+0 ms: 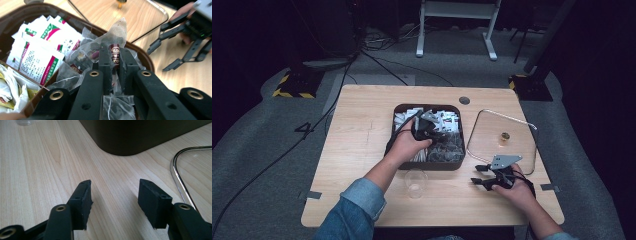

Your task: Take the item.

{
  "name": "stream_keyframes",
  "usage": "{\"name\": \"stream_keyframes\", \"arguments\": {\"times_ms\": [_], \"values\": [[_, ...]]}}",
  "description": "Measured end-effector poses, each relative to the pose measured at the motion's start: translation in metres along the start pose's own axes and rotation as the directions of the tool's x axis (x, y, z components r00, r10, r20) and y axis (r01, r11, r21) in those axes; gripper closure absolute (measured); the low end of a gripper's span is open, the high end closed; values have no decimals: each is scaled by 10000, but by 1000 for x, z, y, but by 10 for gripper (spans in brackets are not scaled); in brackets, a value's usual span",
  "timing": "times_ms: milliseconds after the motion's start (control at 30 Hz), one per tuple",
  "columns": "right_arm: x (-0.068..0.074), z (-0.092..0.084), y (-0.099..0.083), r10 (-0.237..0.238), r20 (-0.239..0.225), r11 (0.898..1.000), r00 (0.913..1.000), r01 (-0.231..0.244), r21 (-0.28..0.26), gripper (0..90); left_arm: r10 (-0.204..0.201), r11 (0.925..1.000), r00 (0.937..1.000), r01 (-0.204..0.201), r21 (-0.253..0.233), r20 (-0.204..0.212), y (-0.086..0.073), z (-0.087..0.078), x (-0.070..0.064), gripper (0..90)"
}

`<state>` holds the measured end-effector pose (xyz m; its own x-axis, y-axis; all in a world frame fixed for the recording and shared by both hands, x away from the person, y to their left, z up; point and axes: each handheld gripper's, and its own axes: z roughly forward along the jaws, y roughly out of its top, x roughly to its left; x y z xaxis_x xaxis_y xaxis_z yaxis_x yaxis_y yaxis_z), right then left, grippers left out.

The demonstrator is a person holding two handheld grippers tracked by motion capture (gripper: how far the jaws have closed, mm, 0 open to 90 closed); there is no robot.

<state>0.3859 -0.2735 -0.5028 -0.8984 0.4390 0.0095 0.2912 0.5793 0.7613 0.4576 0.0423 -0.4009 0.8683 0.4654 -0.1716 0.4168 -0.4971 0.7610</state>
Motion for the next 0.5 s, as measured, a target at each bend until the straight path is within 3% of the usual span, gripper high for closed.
{"name": "stream_keyframes", "arguments": {"times_ms": [500], "values": [[0, 1, 0, 29, 23, 10000, 10000, -29, -6, 447, 48, 9927, 9987, 13, -1206, 503, -5, -42, -2, 820]]}}
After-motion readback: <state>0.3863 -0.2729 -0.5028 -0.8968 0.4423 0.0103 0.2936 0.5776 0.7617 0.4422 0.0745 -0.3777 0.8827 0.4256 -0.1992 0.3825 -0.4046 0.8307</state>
